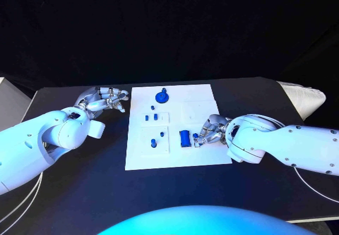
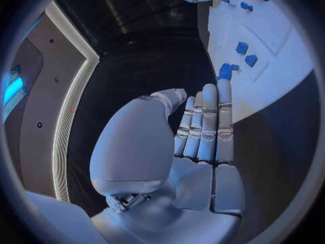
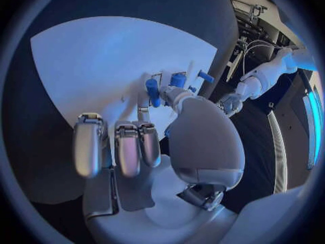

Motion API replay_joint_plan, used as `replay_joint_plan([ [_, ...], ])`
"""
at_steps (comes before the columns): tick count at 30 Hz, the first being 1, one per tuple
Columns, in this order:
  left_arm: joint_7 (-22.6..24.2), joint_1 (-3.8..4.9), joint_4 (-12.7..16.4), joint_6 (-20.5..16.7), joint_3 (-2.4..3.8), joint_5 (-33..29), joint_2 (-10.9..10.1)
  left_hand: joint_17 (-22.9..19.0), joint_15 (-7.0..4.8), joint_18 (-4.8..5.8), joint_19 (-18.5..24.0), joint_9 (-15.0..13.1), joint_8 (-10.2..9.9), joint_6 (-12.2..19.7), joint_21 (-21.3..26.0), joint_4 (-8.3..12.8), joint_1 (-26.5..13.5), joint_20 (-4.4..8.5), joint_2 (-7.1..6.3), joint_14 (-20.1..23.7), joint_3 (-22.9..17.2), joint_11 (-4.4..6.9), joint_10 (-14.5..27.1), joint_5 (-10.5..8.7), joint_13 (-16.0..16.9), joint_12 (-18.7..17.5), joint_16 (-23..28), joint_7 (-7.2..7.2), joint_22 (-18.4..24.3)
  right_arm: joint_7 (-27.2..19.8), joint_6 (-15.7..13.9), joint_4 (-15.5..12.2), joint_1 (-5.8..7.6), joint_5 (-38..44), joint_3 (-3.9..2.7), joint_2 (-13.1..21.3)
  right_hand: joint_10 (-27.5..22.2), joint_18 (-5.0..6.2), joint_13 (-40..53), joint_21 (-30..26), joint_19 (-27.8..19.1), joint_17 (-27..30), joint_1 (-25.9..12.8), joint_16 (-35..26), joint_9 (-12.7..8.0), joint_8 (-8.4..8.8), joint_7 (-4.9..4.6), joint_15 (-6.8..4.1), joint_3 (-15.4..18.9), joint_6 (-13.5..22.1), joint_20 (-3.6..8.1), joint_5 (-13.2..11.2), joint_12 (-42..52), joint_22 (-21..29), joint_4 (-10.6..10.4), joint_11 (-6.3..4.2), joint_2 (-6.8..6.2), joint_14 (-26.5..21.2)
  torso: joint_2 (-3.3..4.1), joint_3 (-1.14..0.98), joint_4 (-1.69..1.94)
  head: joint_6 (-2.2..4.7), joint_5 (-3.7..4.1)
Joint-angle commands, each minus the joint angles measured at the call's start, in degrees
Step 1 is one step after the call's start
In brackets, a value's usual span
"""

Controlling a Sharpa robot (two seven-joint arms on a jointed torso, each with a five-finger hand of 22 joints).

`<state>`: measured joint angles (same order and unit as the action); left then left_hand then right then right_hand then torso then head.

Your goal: Assemble the parts on the task board

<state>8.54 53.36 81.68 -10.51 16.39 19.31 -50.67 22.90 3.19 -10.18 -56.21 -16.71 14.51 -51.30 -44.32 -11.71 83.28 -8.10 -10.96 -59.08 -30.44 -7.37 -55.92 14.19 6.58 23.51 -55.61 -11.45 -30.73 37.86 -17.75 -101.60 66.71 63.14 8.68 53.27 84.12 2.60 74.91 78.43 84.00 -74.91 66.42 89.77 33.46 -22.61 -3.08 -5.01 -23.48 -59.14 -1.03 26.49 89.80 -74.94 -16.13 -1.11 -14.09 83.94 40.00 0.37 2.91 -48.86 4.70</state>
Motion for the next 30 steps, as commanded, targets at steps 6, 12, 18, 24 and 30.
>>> replay_joint_plan([
  [6, 0.06, -0.01, 0.19, 1.08, 0.05, -0.05, 0.0, -0.07, -0.22, -0.36, -0.49, 0.07, 0.23, 0.05, 0.27, -0.39, -0.15, -0.04, 0.26, -0.24, -0.05, 0.02, 0.31, 0.15, 0.07, 0.2, 0.03, 0.23, 0.05, -0.41, 0.77, -0.42, -0.1, 0.07, 0.05, -0.19, 5.88, -0.57, 15.09, 0.54, 4.59, -15.09, -1.24, 0.23, -0.07, 0.25, -0.02, 0.1, 0.18, -0.73, 0.09, 0.14, 0.2, -11.23, -0.49, -0.07, 1.23, 6.06, 0.04, -0.01, 0.03, -0.06, 0.0],
  [12, -0.02, -0.01, 0.19, 1.15, 0.05, -0.02, -0.04, -0.08, -0.21, -0.36, -0.51, 0.08, 0.24, 0.05, 0.32, -0.49, -0.18, -0.06, 0.36, -0.23, -0.08, 0.01, 0.37, 0.17, 0.07, 0.23, 0.03, 0.24, 0.09, -0.72, 0.88, -0.79, -0.1, -0.23, 0.04, -0.15, 5.88, -0.6, 15.09, 0.74, 4.62, -15.09, -1.4, 0.23, -0.08, 0.25, -0.01, 0.09, 0.12, -0.79, 0.09, 0.28, 0.2, -11.31, -0.49, -0.09, 1.45, 6.06, 0.03, -0.03, 0.01, -0.22, -0.09],
  [18, -0.12, -0.01, 0.2, 1.22, 0.05, 0.05, -0.06, -0.08, -0.21, -0.36, -0.51, 0.08, 0.24, 0.05, 0.32, -0.49, -0.18, -0.06, 0.36, -0.23, -0.08, 0.01, 0.37, 0.17, 0.07, 0.23, 0.03, 0.24, 0.09, -0.83, 0.94, -0.9, -0.1, -0.39, 0.04, -0.1, 5.88, -0.6, 15.09, 0.73, 4.62, -15.09, -1.73, 0.23, -0.09, 0.26, -0.02, 0.09, 0.27, -0.82, 0.08, 0.34, 0.2, -11.31, -0.49, -0.08, 1.35, 6.06, 0.01, -0.03, -0.04, -0.28, -0.17],
  [24, -0.17, -0.01, 0.19, 1.22, 0.05, 0.08, -0.07, -0.08, -0.21, -0.36, -0.51, 0.08, 0.24, 0.05, 0.32, -0.49, -0.18, -0.06, 0.36, -0.23, -0.08, 0.01, 0.37, 0.17, 0.07, 0.23, 0.03, 0.24, 0.09, -1.08, 0.8, -0.88, -0.1, -0.42, 0.03, -0.01, 5.88, -0.57, 15.09, 0.55, 4.61, -15.09, -3.27, 0.23, -0.2, 0.39, -0.07, 0.13, 1.22, -0.89, 0.05, -0.13, 0.2, -11.28, -0.54, -0.03, 1.07, 6.06, 0.0, -0.05, -0.06, -0.33, -0.23],
  [30, -0.25, -0.01, 0.17, 1.16, 0.05, 0.13, -0.1, -0.08, -0.21, -0.36, -0.51, 0.08, 0.24, 0.05, 0.32, -0.49, -0.18, -0.06, 0.36, -0.23, -0.08, 0.01, 0.37, 0.17, 0.07, 0.23, 0.03, 0.24, 0.09, -1.79, 0.28, -1.18, -0.1, -0.43, 0.03, 0.31, 5.88, -0.58, 15.09, 0.57, 4.61, -15.09, -4.85, 0.23, -0.23, 0.44, -0.1, 0.14, 2.84, -1.04, 0.05, 1.95, 0.2, -11.34, -0.46, -0.01, 0.71, 6.06, 0.02, -0.04, -0.05, -0.42, -0.23],
])
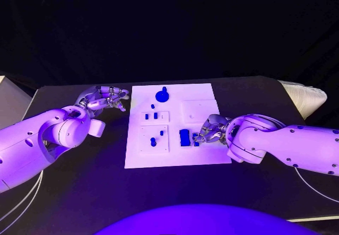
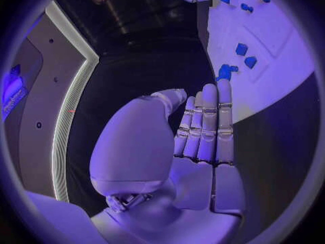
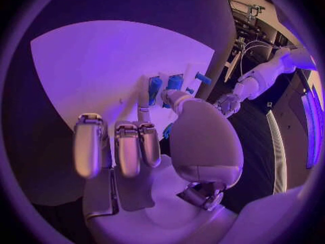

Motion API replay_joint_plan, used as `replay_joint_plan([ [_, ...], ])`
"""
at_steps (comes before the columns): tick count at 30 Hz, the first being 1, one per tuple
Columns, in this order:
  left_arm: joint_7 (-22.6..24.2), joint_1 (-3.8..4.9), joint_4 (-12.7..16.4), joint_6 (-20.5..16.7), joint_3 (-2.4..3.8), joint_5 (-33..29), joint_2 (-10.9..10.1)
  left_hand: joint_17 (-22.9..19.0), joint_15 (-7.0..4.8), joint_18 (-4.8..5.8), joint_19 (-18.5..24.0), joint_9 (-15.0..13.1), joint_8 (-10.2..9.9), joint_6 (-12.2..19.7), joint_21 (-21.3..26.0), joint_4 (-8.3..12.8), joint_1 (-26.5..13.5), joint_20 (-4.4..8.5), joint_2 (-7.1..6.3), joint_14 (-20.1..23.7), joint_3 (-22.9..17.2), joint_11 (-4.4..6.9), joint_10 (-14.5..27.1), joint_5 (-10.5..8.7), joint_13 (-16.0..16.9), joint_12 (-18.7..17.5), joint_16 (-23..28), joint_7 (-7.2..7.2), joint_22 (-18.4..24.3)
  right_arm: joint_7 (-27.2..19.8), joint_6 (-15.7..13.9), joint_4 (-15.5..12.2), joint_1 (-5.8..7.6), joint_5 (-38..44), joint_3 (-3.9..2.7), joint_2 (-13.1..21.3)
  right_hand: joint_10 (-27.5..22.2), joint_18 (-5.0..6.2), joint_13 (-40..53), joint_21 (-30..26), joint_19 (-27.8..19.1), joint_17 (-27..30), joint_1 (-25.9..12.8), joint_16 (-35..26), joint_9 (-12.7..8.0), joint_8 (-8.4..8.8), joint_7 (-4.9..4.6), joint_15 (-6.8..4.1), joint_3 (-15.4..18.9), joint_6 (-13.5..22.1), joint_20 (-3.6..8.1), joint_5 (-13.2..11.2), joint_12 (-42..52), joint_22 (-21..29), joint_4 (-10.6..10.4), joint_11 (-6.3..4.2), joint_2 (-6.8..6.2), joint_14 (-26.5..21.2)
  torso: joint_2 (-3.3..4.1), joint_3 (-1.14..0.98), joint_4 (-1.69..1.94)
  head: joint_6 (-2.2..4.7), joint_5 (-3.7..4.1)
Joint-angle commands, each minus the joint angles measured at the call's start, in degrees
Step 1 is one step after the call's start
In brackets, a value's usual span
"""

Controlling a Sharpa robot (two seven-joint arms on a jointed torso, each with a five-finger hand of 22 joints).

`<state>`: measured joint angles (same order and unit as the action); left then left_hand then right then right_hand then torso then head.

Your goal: Assemble the parts on the task board

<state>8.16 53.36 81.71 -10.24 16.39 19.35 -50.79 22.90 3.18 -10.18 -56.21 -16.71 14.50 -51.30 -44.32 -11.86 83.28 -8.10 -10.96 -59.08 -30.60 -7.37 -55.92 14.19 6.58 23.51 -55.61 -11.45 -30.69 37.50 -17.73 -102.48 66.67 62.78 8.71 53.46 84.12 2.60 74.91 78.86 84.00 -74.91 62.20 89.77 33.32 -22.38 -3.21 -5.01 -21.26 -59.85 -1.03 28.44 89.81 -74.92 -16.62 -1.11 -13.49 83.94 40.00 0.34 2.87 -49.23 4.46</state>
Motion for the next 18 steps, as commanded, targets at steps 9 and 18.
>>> replay_joint_plan([
  [9, 0.07, -0.01, 0.14, 0.78, 0.04, 0.15, -0.01, -0.09, -0.19, -0.36, -0.53, 0.09, 0.27, 0.06, 0.43, -0.46, -0.2, -0.07, 0.44, -0.2, 0.05, 0.01, 0.48, 0.18, 0.07, 0.27, 0.04, 0.24, 0.13, -2.13, 0.13, -0.79, -0.06, -0.03, -0.03, 0.85, 5.88, -0.56, 15.09, 0.0, 4.6, -15.09, -1.0, 0.23, -0.11, 0.24, 0.04, 0.15, 1.16, -0.36, 0.05, -0.64, 0.19, -11.34, 0.0, 0.0, 0.15, 6.06, 0.01, 0.01, 0.02, -0.09, -0.02],
  [18, 0.03, -0.01, 0.16, 0.77, 0.04, 0.18, -0.06, -0.09, -0.19, -0.36, -0.53, 0.09, 0.27, 0.06, 0.43, -0.46, -0.2, -0.07, 0.44, -0.2, 0.05, 0.01, 0.48, 0.18, 0.07, 0.27, 0.04, 0.24, 0.13, -3.25, 1.58, -1.1, -0.06, 0.19, -0.05, 1.83, 5.88, -0.52, 15.09, -0.23, 4.57, -15.09, 2.8, 0.23, -0.11, 0.33, 0.16, 0.05, 2.28, -0.25, 0.12, -6.48, 0.19, -11.33, 1.32, -0.12, -0.28, 6.06, -0.01, 0.02, 0.04, -0.24, -0.03],
])
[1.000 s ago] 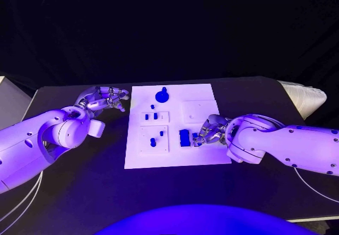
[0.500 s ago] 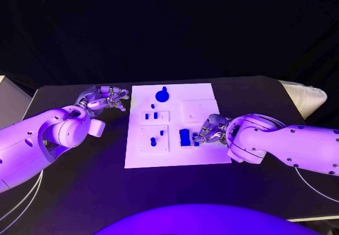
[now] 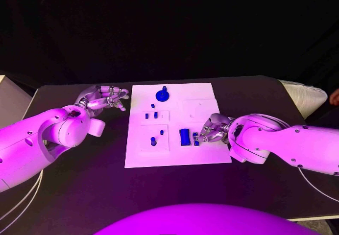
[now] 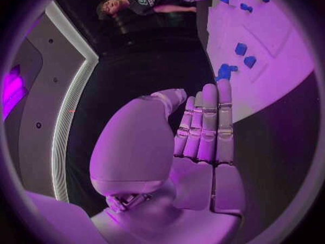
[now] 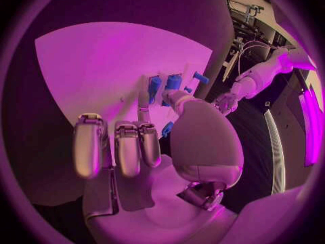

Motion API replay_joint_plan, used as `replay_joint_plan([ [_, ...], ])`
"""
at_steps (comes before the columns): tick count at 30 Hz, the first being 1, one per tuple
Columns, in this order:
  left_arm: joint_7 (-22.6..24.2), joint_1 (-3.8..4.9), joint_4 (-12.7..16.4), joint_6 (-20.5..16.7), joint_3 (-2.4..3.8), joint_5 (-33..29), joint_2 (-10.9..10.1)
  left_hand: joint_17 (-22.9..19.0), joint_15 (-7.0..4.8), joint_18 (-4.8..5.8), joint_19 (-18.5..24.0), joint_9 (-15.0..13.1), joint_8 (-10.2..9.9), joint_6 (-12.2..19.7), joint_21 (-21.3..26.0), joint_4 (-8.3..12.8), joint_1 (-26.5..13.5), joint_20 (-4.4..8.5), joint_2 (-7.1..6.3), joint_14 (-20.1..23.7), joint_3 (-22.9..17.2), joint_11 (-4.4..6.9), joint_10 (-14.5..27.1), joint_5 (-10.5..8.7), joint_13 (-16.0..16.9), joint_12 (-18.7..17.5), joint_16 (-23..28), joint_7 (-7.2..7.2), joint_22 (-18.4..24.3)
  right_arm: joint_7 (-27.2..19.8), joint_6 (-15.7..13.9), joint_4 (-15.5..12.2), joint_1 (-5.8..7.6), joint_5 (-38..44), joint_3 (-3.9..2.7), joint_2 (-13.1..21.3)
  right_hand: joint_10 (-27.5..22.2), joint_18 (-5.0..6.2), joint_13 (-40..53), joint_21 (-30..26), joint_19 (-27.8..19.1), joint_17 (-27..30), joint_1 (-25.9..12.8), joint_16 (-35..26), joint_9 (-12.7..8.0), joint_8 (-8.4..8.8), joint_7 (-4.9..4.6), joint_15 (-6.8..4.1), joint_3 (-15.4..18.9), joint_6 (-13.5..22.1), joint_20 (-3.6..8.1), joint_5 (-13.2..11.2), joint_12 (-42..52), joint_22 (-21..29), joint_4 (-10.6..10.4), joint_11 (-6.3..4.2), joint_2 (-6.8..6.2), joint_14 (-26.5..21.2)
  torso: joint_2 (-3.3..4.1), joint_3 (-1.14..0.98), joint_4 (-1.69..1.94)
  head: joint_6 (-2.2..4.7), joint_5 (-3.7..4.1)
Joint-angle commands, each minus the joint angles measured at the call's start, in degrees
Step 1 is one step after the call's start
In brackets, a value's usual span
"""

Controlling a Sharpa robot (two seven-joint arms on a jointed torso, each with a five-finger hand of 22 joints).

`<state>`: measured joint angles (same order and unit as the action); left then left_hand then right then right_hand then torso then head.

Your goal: Assemble the parts on the task board

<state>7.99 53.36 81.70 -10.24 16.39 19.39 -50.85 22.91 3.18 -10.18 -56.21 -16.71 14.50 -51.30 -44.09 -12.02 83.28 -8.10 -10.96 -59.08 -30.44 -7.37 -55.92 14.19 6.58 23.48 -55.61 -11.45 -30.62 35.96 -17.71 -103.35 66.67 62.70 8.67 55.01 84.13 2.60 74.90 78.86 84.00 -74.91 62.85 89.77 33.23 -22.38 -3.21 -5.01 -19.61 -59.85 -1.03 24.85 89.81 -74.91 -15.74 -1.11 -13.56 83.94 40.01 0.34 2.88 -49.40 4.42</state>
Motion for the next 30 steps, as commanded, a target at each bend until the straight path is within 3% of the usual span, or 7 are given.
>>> replay_joint_plan([
  [1, 0.19, -0.01, 0.16, 0.76, 0.04, 0.15, 0.0, -0.09, -0.19, -0.36, -0.53, 0.09, 0.27, 0.06, 0.2, -0.31, -0.2, -0.07, 0.44, -0.2, -0.11, 0.01, 0.48, 0.18, 0.08, 0.3, 0.04, 0.24, 0.05, -1.92, 1.81, -0.3, -0.06, 0.3, -0.01, 0.43, 5.87, -0.53, 15.1, -0.16, 4.58, -15.09, 2.86, 0.23, -0.06, 0.37, 0.15, 0.06, 1.01, -0.26, 0.12, -4.22, 0.19, -11.38, 0.49, -0.11, -0.17, 6.06, -0.01, 0.02, 0.02, -0.07, 0.0],
  [4, 0.22, -0.01, 0.1, 0.78, 0.04, 0.23, 0.04, -0.09, -0.19, -0.36, -0.53, 0.09, 0.27, 0.06, 0.2, -0.31, -0.2, -0.07, 0.44, -0.2, -0.11, 0.01, 0.48, 0.18, 0.08, 0.3, 0.04, 0.24, 0.05, -2.53, 2.38, -0.53, -0.07, 0.34, -0.01, 0.79, 5.87, -0.53, 15.1, -0.22, 4.59, -15.09, 6.21, 0.23, -0.37, 0.67, 0.16, 0.09, 3.86, -0.44, 0.12, -10.27, 0.19, -11.43, 0.15, -0.12, 0.41, 6.06, 0.0, -0.01, 0.0, -0.08, -0.03],
  [10, 0.18, -0.07, -0.27, 0.8, 0.04, 0.32, 0.41, -0.1, -0.2, -0.37, -0.57, 0.11, 0.27, 0.13, 0.29, -0.38, -0.14, -0.07, 0.51, -0.19, -0.16, 0.01, 0.56, 0.19, 0.09, 0.36, 0.03, 0.23, 0.12, -3.46, 2.73, -1.12, -0.09, 0.37, -0.02, 1.46, 5.87, -0.58, 15.1, 0.0, 4.65, -15.09, 8.69, 0.23, -0.87, 1.01, 0.11, 0.14, 10.3, -0.98, 0.03, -16.56, 0.19, -11.6, -0.91, -0.06, 2.01, 6.06, 0.06, 0.06, -0.04, -0.07, 0.11],
  [12, 0.16, -0.13, -0.36, 0.79, 0.04, 0.34, 0.49, -0.1, -0.2, -0.37, -0.57, 0.11, 0.27, 0.13, 0.29, -0.38, -0.14, -0.07, 0.51, -0.19, -0.16, 0.01, 0.56, 0.19, 0.09, 0.36, 0.03, 0.23, 0.12, -3.6, 2.74, -1.27, -0.1, 0.37, -0.02, 1.65, 5.87, -0.58, 15.1, -0.02, 4.65, -15.09, 8.8, 0.23, -0.97, 1.08, 0.1, 0.15, 11.7, -1.07, 0.02, -17.64, 0.19, -11.62, -0.96, -0.04, 2.52, 6.06, 0.05, 0.06, -0.08, -0.08, 0.16],
  [30, 0.38, -0.26, -0.26, 0.73, 0.04, 0.36, 0.53, -0.11, -0.2, -0.37, -0.61, 0.11, 0.28, 0.15, 0.35, -0.42, -0.09, -0.07, 0.58, -0.19, -0.21, 0.0, 0.61, 0.19, 0.09, 0.41, 0.03, 0.22, 0.17, -2.76, 2.64, 0.49, -0.27, 1.62, -0.02, 0.72, 5.87, -0.67, 15.1, 0.51, 4.74, -15.09, 10.6, 0.23, -1.14, 1.1, 0.31, 0.04, 12.62, -1.4, 0.06, -19.18, 0.19, -11.84, -0.78, -0.2, 4.39, 6.06, -0.04, 0.08, 0.08, -0.29, 0.12],
])
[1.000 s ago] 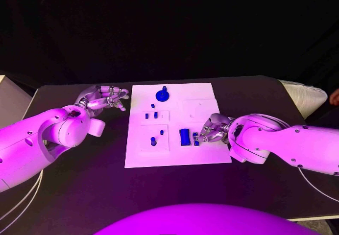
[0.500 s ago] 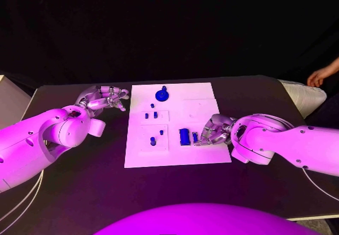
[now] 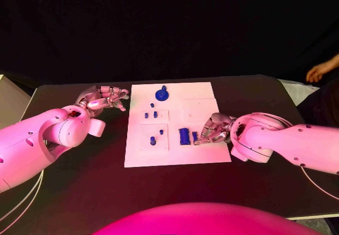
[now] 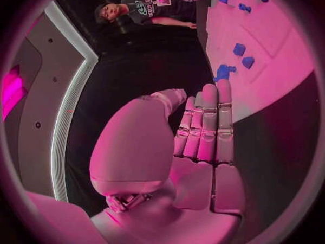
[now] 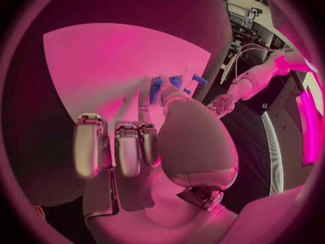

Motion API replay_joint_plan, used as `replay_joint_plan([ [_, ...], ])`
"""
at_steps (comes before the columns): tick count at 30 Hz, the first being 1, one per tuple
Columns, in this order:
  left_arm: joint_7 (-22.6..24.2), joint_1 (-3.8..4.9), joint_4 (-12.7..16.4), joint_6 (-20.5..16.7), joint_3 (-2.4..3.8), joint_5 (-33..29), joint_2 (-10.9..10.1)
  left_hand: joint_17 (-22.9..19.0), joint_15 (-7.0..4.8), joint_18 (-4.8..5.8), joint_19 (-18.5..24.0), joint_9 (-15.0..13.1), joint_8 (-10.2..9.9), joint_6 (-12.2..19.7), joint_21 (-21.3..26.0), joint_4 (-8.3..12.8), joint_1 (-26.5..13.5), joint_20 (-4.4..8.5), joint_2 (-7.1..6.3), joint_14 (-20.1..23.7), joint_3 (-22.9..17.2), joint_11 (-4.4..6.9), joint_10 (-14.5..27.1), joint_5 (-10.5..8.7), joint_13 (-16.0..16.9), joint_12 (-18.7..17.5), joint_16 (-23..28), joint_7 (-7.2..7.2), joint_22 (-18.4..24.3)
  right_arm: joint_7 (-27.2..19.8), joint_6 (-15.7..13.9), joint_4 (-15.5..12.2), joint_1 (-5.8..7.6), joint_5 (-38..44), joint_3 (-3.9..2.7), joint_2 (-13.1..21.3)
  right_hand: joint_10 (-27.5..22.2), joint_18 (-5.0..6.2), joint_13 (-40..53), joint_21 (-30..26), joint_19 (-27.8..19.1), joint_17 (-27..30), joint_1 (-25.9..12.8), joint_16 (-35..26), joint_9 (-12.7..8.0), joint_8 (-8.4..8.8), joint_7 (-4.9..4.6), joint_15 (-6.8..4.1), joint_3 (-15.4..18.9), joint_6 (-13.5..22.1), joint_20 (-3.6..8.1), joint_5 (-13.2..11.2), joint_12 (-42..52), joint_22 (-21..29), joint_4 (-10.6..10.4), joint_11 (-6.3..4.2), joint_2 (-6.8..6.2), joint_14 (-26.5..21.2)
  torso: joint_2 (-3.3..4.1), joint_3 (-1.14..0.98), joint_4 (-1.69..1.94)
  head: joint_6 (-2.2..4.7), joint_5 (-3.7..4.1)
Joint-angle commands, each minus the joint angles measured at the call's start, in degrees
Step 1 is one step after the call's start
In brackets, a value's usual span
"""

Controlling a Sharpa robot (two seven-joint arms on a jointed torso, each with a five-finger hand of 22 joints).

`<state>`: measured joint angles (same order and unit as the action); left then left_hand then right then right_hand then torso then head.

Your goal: Assemble the parts on the task board

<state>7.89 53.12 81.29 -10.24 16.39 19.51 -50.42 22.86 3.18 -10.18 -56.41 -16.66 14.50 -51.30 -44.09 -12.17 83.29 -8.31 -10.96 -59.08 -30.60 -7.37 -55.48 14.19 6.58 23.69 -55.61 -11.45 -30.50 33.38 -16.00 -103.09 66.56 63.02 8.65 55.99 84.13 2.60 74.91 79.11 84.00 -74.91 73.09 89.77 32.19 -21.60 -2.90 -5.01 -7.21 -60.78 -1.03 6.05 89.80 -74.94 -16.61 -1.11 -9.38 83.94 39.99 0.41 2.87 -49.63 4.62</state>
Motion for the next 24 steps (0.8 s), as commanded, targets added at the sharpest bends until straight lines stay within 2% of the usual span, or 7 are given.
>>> replay_joint_plan([
  [1, 0.48, -0.01, 0.15, 0.73, 0.04, 0.23, 0.09, -0.06, -0.2, -0.37, -0.4, 0.06, 0.28, 0.15, 0.35, -0.26, -0.09, 0.14, 0.58, -0.19, -0.05, 0.0, 0.17, 0.19, 0.1, 0.2, 0.03, 0.22, 0.05, -0.15, 0.93, 0.31, -0.2, 1.43, 0.0, -0.35, 5.87, -0.67, 15.09, 0.25, 4.74, -15.09, 0.63, 0.23, -0.11, 0.33, 0.01, 0.02, 0.23, -0.49, 0.07, -0.64, 0.2, -11.81, 0.1, -0.21, 0.27, 6.06, -0.02, -0.01, 0.07, -0.09, -0.08],
  [15, 0.5, -0.02, 0.15, 0.79, 0.04, 0.21, 0.12, -0.06, -0.19, -0.37, -0.43, 0.06, 0.31, 0.15, 0.4, -0.31, -0.09, 0.13, 0.56, -0.19, -0.03, 0.0, 0.21, 0.17, 0.11, 0.25, 0.02, 0.22, 0.09, 0.11, -0.63, 1.85, -0.72, 2.97, 0.01, -1.79, 5.87, -0.7, 15.09, 0.39, 4.77, -15.09, 1.66, 0.23, -0.17, 0.32, 0.09, -0.02, 0.0, -0.6, 0.1, -1.01, 0.2, -11.88, 0.13, -0.28, 0.81, 6.06, -0.01, -0.09, 0.04, -0.06, -0.05],
  [24, 0.53, -0.03, 0.1, 0.78, 0.04, 0.19, 0.2, -0.06, -0.19, -0.37, -0.43, 0.06, 0.31, 0.15, 0.4, -0.31, -0.09, 0.13, 0.56, -0.19, -0.03, 0.0, 0.21, 0.17, 0.11, 0.25, 0.02, 0.22, 0.09, 0.05, -0.84, 2.28, -0.93, 3.45, 0.01, -1.84, 5.87, -0.69, 15.09, 0.35, 4.77, -15.09, 2.41, 0.23, -0.2, 0.33, 0.14, -0.06, -0.05, -0.63, 0.13, -1.24, 0.2, -11.88, 0.24, -0.33, 0.73, 6.06, -0.02, -0.06, -0.03, -0.04, -0.08],
])
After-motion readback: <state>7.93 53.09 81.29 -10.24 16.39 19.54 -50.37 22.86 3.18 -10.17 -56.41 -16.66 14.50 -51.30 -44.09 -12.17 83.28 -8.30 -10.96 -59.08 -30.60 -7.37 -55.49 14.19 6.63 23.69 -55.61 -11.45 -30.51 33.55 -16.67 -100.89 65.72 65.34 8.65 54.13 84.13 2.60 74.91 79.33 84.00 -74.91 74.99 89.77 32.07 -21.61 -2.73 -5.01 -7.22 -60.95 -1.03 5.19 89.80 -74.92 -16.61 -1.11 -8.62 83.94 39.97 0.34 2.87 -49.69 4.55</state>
